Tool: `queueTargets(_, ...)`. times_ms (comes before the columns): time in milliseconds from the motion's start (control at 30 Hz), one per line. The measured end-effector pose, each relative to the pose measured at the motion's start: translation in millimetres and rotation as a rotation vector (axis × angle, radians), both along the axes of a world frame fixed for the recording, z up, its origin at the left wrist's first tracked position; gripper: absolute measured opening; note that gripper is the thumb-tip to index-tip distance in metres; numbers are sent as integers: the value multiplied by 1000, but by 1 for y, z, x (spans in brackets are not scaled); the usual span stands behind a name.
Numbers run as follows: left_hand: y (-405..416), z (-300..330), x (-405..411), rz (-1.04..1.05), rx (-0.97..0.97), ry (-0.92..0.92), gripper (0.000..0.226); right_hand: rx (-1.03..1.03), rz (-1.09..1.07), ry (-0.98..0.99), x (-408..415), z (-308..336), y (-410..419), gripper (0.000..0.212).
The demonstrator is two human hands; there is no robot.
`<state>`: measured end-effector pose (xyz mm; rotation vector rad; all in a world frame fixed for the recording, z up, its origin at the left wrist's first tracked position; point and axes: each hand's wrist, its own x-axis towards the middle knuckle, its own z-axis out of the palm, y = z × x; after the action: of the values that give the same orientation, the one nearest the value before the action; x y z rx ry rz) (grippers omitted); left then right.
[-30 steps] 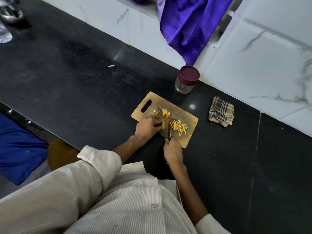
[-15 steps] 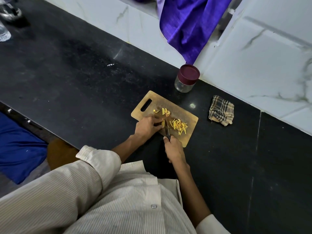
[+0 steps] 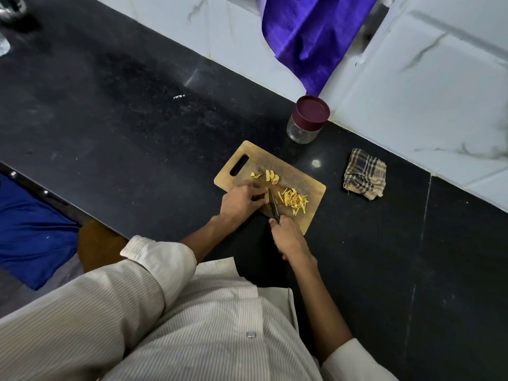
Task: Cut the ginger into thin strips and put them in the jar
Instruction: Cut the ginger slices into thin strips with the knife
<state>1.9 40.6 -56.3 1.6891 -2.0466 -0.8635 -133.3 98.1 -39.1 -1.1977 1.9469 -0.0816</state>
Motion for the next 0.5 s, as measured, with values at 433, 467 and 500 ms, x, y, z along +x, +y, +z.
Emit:
queueTargets(433,5,6,1,-6,9,18,37,-83,-203,13,23,-12,9,34)
queueTargets(467,5,5,1,-7,12,16,37,-82,-216,4,21,-11,10,33)
queueTargets(500,5,6,1,-7,9,11,37,-85,-229,-3,19,-11,11,33)
